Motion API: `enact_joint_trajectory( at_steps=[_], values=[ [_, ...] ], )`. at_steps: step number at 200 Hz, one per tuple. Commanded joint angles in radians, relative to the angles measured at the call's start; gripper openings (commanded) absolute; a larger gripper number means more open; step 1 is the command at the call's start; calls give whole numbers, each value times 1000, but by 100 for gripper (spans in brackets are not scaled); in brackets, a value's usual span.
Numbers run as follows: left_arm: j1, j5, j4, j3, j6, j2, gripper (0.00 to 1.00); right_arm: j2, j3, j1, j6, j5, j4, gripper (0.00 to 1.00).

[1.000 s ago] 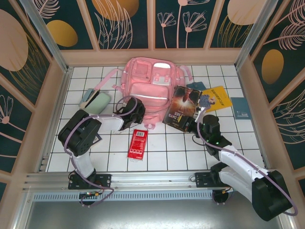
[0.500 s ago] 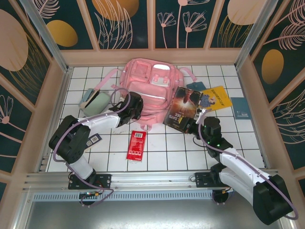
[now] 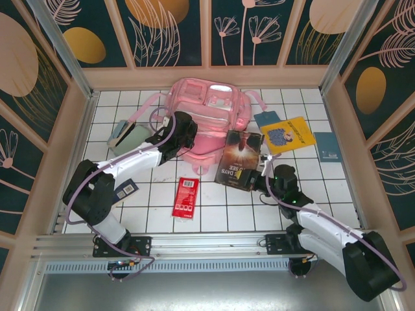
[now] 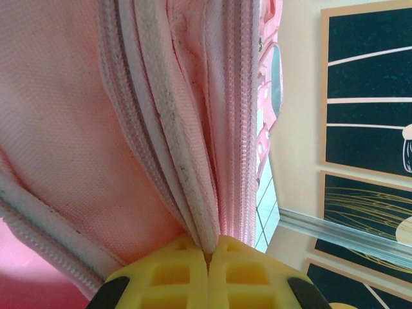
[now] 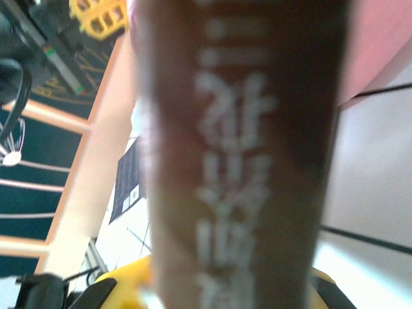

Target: Pack the student bag

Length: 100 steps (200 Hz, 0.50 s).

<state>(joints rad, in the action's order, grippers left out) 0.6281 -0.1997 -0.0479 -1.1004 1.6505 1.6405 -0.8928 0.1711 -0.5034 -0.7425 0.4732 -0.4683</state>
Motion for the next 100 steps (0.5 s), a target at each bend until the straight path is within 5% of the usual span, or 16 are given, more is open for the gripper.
enact_joint_trajectory(
  at_steps=[1,52,100],
  values=[
    [-6,-41,-78,-46,-38,-51,0,-70,17,-77,-16,67,-178,0],
    [-8,-57,-82,-51,-48,-60,0,-300,38,-126,-139,190,-448,0],
    [-17,-66,-108,-48,-9,-46,0,-181,33,-156,-100,161,-310,0]
  ],
)
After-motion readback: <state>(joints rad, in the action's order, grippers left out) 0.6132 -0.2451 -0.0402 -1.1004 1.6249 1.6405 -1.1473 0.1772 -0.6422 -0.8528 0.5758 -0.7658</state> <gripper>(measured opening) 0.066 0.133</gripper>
